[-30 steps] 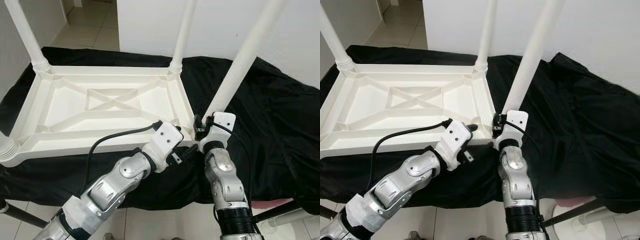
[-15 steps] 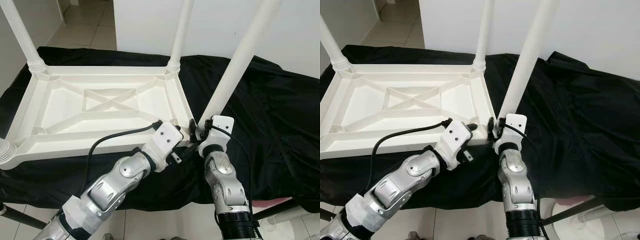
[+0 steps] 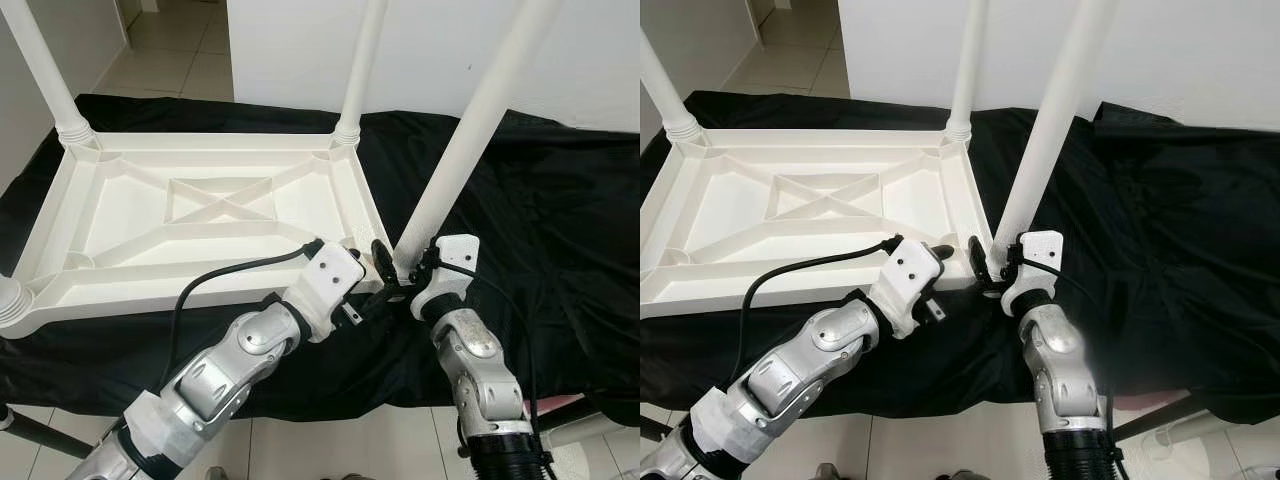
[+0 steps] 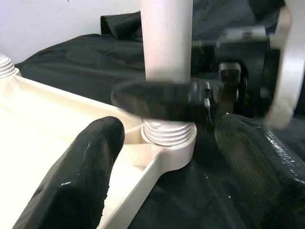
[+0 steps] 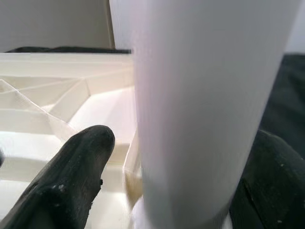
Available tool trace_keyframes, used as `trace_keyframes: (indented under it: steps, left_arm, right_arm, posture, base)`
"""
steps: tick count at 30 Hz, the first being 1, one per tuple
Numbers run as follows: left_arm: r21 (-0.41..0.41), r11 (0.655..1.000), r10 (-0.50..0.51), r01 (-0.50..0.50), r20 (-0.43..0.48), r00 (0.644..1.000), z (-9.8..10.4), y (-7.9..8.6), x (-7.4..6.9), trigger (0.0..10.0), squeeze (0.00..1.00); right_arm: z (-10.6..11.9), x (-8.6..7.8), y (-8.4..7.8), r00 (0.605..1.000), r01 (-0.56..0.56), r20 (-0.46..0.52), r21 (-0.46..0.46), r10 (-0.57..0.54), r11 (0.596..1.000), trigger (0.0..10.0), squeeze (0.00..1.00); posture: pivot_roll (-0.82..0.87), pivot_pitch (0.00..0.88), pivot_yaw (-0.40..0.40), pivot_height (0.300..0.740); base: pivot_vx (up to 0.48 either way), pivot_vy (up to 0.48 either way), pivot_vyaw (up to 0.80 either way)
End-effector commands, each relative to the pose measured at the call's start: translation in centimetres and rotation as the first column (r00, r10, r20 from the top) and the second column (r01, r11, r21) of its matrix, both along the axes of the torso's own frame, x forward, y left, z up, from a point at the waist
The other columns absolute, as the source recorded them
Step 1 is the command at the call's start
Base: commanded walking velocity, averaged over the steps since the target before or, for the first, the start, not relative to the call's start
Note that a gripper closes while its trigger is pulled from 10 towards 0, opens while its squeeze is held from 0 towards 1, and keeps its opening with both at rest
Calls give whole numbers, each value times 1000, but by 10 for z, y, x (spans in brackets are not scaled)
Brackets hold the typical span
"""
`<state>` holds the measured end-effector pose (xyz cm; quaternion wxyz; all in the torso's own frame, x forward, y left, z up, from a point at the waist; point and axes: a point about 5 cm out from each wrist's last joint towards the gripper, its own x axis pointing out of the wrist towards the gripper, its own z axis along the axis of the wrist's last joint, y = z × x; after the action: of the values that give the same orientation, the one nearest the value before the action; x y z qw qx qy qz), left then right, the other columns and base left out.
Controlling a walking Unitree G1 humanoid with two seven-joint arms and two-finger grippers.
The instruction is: Building children table
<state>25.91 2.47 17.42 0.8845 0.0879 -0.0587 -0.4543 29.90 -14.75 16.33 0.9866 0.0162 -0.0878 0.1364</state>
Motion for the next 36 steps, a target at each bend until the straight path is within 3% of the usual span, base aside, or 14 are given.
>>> trace_keyframes:
  steps: [1,4,11,20,27,28,30,31,33,34,36]
  left_arm:
    - [36,985,-167,168,-21,986,-2,-4,-7,10000,0]
    - [17,984,-176,177,-54,983,-2,-4,-5,10000,0]
    - [8,982,-187,188,-59,980,0,-4,-4,10000,0]
    - [24,987,-160,161,-44,986,-1,-3,0,10000,0]
    - [17,991,-134,136,-109,985,-5,-9,-3,10000,0]
    - [16,991,-131,134,-114,985,-5,-10,-4,10000,0]
    - [14,991,-130,133,-117,985,-5,-10,-4,10000,0]
    - [14,991,-129,131,-117,985,-5,-11,-4,10000,0]
    - [14,991,-129,131,-117,985,-5,-11,-4,10000,0]
    - [15,991,-128,131,-124,984,-6,-11,-4,10000,0]
    - [16,991,-131,134,-129,983,-6,-11,-4,10000,0]
  right_arm:
    - [-1,1,-5,1000,-18,7,-3,18,1000,10000,0]
    - [3,8,-11,990,-137,15,-47,138,989,10000,0]
    - [2,18,-14,969,-243,9,-126,246,962,10000,0]
    - [-2,28,-14,953,-301,-28,-173,301,938,10000,0]
    - [-11,36,-16,945,-328,-64,-197,322,924,10000,0]
    - [-13,36,-17,942,-335,-70,-196,327,922,5176,0]
    - [-14,35,-17,941,-338,-73,-195,330,921,5176,0]
    - [-17,36,-19,938,-345,-76,-192,337,919,2471,0]
    - [-17,36,-19,938,-345,-76,-192,337,919,2471,0]
    - [-18,36,-20,938,-346,-78,-192,337,918,0,0]
    - [-19,36,-21,939,-344,-82,-191,334,919,0,0]
  posture:
    - [-21,71,-74,740]
    - [-21,72,-63,740]
    - [-21,75,-57,740]
    - [-20,77,-57,740]
    - [-8,77,-62,740]
    - [-8,77,-63,740]
    - [-8,77,-63,740]
    - [-9,77,-63,740]
    - [-9,77,-63,740]
    - [-11,77,-62,740]
    - [-12,77,-61,740]
  base:
    - [0,0,0]
    - [0,0,0]
    - [0,0,0]
    - [0,0,0]
    - [0,0,0]
    - [0,0,0]
    - [0,0,0]
    - [0,0,0]
    - [0,0,0]
    - [0,0,0]
    - [0,0,0]
